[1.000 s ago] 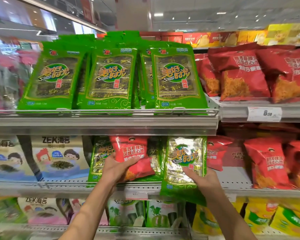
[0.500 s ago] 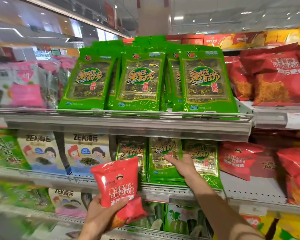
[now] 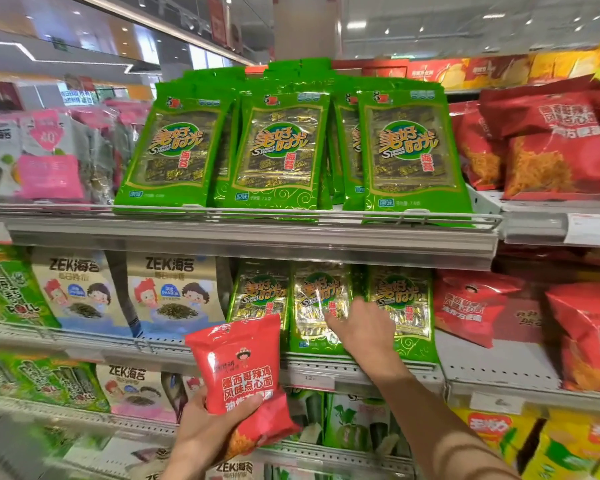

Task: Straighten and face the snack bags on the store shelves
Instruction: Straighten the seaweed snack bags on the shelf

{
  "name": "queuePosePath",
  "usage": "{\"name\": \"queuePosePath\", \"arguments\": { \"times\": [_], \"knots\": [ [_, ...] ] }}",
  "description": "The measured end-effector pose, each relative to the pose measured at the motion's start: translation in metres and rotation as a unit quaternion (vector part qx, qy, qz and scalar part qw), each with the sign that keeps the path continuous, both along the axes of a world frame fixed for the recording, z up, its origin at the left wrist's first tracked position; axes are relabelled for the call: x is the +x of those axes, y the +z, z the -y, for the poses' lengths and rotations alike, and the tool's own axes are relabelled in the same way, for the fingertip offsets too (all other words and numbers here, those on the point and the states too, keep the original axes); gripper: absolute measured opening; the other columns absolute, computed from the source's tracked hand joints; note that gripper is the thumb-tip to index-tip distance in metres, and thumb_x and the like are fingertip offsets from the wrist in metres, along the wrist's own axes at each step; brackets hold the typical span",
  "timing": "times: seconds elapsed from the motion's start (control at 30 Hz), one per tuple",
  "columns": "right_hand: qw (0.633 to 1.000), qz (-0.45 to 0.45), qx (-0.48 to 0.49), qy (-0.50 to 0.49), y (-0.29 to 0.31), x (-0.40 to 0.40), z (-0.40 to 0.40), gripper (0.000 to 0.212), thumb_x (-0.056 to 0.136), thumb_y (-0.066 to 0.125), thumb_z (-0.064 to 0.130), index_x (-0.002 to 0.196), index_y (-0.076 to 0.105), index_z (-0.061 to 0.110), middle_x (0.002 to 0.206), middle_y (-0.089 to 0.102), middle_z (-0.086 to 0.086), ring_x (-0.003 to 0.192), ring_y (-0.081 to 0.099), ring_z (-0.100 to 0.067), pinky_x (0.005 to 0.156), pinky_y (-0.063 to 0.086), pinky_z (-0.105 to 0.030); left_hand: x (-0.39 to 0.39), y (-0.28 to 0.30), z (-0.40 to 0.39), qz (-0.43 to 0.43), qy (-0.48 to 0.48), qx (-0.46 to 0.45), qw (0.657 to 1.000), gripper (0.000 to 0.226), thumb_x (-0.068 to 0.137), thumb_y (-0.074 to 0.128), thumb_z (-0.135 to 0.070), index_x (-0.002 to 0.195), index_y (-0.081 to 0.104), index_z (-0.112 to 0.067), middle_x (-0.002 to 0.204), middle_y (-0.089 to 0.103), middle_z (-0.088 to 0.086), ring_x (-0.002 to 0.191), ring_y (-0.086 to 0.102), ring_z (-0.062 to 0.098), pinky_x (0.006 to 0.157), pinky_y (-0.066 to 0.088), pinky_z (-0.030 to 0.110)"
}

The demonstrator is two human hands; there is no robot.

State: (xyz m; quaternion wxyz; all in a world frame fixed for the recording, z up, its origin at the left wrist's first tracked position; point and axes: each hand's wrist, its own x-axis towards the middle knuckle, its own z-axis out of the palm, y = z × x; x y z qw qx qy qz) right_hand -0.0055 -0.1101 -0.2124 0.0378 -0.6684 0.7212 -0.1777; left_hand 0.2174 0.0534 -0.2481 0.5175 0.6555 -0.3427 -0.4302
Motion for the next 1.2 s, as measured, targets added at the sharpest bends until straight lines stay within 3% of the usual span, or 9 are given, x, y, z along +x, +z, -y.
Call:
{"name": "queuePosePath", "arguments": {
  "times": [0.1, 0.23, 0.37, 0.47, 0.57, 0.7, 0.93, 1.1, 1.2],
  "knots": [
    [0.997, -0.073, -0.003, -0.010, -0.001, -0.010, -0.009, 0.058, 0.088, 0.055, 0.074, 0.094, 0.059, 0.016, 0.071, 0.054, 0.004, 0.061, 0.052, -0.017, 0.051, 0.039, -0.028, -0.013, 0.004, 0.003, 0.006, -0.014, -0.002, 1.000, 0.040, 0.055, 0.094, -0.020, 0.088, 0.071, -0.016, 0.067, 0.075, -0.007, 0.060, 0.071, 0.004, 0.052, 0.048, 0.017],
    [0.999, -0.030, -0.024, 0.012, -0.014, -0.036, -0.022, 0.063, 0.089, 0.053, 0.073, 0.117, 0.057, 0.017, 0.095, 0.063, 0.000, 0.077, 0.057, -0.020, 0.059, 0.041, -0.030, -0.041, 0.008, 0.011, -0.006, -0.044, -0.019, 0.999, 0.043, 0.058, 0.093, -0.015, 0.095, 0.071, -0.010, 0.073, 0.077, -0.004, 0.065, 0.073, 0.007, 0.053, 0.051, 0.013],
    [0.986, 0.122, -0.108, 0.023, -0.020, -0.086, -0.042, 0.029, 0.096, 0.055, 0.056, 0.090, 0.053, 0.028, 0.078, 0.059, 0.010, 0.069, 0.058, -0.014, 0.060, 0.048, -0.031, -0.085, 0.014, 0.027, -0.023, -0.091, -0.041, 0.995, 0.054, 0.052, 0.093, -0.022, 0.099, 0.070, -0.011, 0.077, 0.077, -0.003, 0.069, 0.074, 0.008, 0.054, 0.052, 0.013],
    [0.957, 0.190, -0.219, -0.009, -0.030, -0.138, -0.064, 0.024, 0.096, 0.059, 0.039, 0.079, 0.056, 0.023, 0.061, 0.059, 0.007, 0.053, 0.054, -0.011, 0.049, 0.045, -0.029, -0.129, 0.018, 0.040, -0.027, -0.117, -0.067, 0.991, 0.064, 0.048, 0.093, -0.027, 0.104, 0.065, -0.014, 0.079, 0.077, -0.008, 0.070, 0.073, 0.006, 0.053, 0.051, 0.010],
    [0.909, 0.377, -0.168, -0.059, -0.046, -0.191, -0.080, 0.036, 0.088, 0.057, 0.051, 0.070, 0.059, 0.020, 0.061, 0.061, 0.007, 0.053, 0.053, -0.006, 0.055, 0.041, -0.019, -0.182, 0.023, 0.051, -0.040, -0.147, -0.092, 0.984, 0.072, 0.050, 0.095, -0.027, 0.112, 0.059, -0.019, 0.085, 0.077, -0.010, 0.074, 0.073, 0.005, 0.055, 0.051, 0.009],
    [0.901, 0.392, -0.172, -0.070, -0.070, -0.267, -0.090, 0.045, 0.098, 0.065, 0.026, 0.058, 0.051, 0.011, 0.048, 0.046, 0.001, 0.053, 0.045, -0.011, 0.054, 0.035, -0.028, -0.254, 0.033, 0.067, -0.029, -0.167, -0.130, 0.977, 0.078, 0.049, 0.094, -0.030, 0.117, 0.056, -0.024, 0.093, 0.077, -0.012, 0.083, 0.074, 0.005, 0.066, 0.054, 0.013],
    [0.826, 0.554, -0.023, -0.101, -0.096, -0.355, -0.087, 0.051, 0.098, 0.063, 0.039, 0.059, 0.071, 0.007, 0.055, 0.068, -0.012, 0.056, 0.068, -0.026, 0.067, 0.060, -0.048, -0.351, 0.039, 0.095, 0.027, -0.161, -0.187, 0.969, 0.072, 0.049, 0.093, -0.026, 0.112, 0.057, -0.025, 0.099, 0.074, -0.019, 0.084, 0.072, 0.003, 0.067, 0.054, 0.012],
    [0.767, 0.631, 0.054, -0.097, -0.097, -0.374, -0.077, 0.042, 0.095, 0.065, 0.038, 0.074, 0.073, 0.002, 0.068, 0.076, -0.011, 0.061, 0.075, -0.017, 0.052, 0.057, -0.026, -0.378, 0.028, 0.119, 0.060, -0.141, -0.166, 0.974, 0.069, 0.051, 0.093, -0.023, 0.111, 0.059, -0.020, 0.096, 0.076, -0.006, 0.084, 0.073, 0.005, 0.067, 0.056, 0.016],
    [0.752, 0.649, 0.066, -0.096, -0.095, -0.374, -0.074, 0.043, 0.096, 0.065, 0.034, 0.073, 0.073, 0.000, 0.071, 0.076, -0.014, 0.063, 0.075, -0.020, 0.053, 0.056, -0.026, -0.379, 0.018, 0.128, 0.064, -0.144, -0.143, 0.977, 0.062, 0.058, 0.092, -0.009, 0.110, 0.059, -0.019, 0.093, 0.076, -0.007, 0.082, 0.073, 0.005, 0.066, 0.056, 0.016]
  ]
}}
